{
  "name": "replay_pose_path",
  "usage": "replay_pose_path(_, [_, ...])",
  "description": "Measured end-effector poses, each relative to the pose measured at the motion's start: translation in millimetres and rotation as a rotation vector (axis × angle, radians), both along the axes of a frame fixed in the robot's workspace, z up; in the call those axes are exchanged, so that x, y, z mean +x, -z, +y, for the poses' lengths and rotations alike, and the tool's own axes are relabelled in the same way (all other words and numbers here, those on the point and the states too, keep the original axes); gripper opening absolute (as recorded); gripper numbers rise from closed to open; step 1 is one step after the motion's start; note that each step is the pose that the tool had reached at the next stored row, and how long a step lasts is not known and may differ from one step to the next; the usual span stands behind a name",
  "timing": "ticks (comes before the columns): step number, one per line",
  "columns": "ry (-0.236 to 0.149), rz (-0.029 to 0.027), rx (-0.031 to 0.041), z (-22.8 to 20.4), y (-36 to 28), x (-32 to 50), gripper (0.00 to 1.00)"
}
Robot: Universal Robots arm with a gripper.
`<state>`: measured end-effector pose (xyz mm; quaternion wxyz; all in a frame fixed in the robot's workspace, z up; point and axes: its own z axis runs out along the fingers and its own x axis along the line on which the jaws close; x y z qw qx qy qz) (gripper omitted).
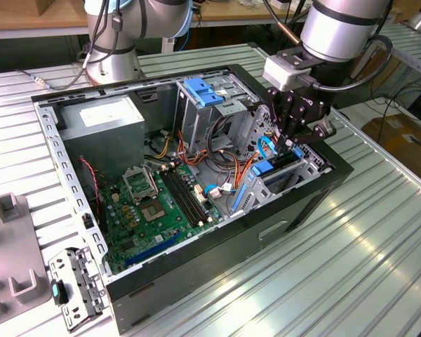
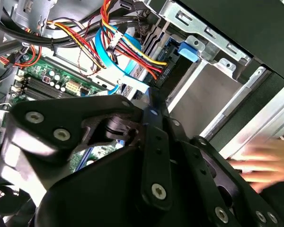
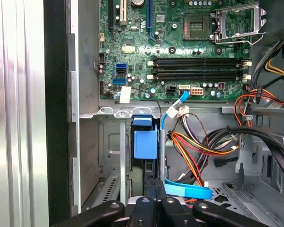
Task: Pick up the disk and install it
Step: 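Insert the second disk wire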
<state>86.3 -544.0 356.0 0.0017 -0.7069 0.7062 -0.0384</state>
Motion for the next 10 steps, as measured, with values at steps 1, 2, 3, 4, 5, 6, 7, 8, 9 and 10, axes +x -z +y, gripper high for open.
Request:
replay_pose_path(1, [0.0, 0.0, 0.0, 0.0, 0.0, 0.0, 0.11])
replay_pose_path(2, [0.0, 0.0, 0.0, 0.0, 0.0, 0.0, 0.11])
replay_pose_path(3, [0.0, 0.0, 0.0, 0.0, 0.0, 0.0, 0.11])
replay_pose_path(4, [0.0, -0.0001, 0.0, 0.0, -0.1, 0.0, 0.11])
replay_pose_path(5, [0.0, -0.0001, 0.0, 0.0, -0.1, 0.0, 0.11])
replay_pose_path(6, [0.0, -0.0002, 0.0, 0.0, -0.1, 0.0, 0.11])
replay_pose_path(7, [0.0, -0.0003, 0.0, 0.0, -0.2, 0.0, 0.11])
replay_pose_path(8, [0.0, -0.0006, 0.0, 0.0, -0.5, 0.0, 0.11])
replay_pose_path(9, [0.0, -0.0006, 0.0, 0.0, -0.5, 0.0, 0.11])
replay_pose_path(10, [0.0, -0.0006, 0.0, 0.0, -0.5, 0.0, 0.11])
